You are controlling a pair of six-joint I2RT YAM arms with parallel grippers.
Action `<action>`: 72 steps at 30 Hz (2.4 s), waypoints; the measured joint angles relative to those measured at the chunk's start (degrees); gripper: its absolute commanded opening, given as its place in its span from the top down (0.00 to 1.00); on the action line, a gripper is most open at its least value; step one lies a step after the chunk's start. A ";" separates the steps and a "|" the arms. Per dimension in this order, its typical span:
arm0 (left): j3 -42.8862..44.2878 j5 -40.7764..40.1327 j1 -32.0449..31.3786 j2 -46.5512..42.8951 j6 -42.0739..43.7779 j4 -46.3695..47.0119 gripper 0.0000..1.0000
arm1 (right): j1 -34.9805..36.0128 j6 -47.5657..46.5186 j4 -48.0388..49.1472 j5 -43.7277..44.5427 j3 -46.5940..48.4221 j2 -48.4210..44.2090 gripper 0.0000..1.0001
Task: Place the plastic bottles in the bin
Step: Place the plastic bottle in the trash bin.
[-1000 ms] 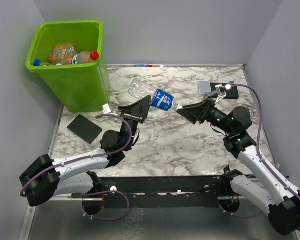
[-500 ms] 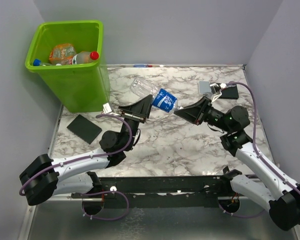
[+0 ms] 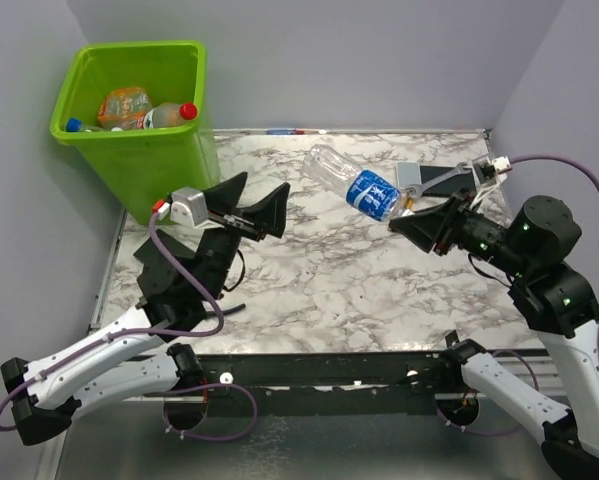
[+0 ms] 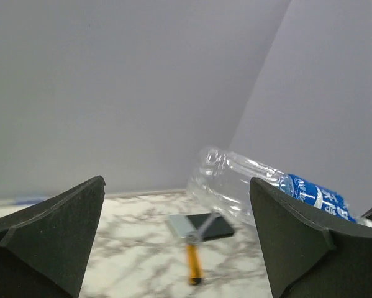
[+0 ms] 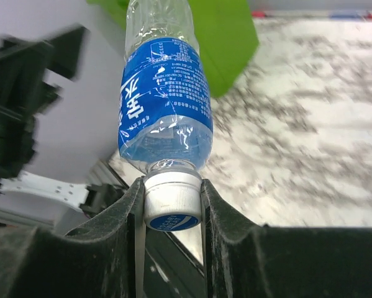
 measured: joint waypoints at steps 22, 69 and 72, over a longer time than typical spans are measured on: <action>16.04 7.61 -18.60 24.06 81.53 -35.80 0.01 | 0.00 -8.96 -32.35 5.40 9.16 9.18 0.99; 31.58 8.72 5.33 28.24 45.64 -20.50 0.87 | -0.31 -1.75 1.25 -3.15 2.97 -13.84 0.00; 35.69 8.22 9.99 28.41 39.30 -20.63 0.87 | -0.31 -0.85 1.97 -0.92 0.24 -14.38 0.00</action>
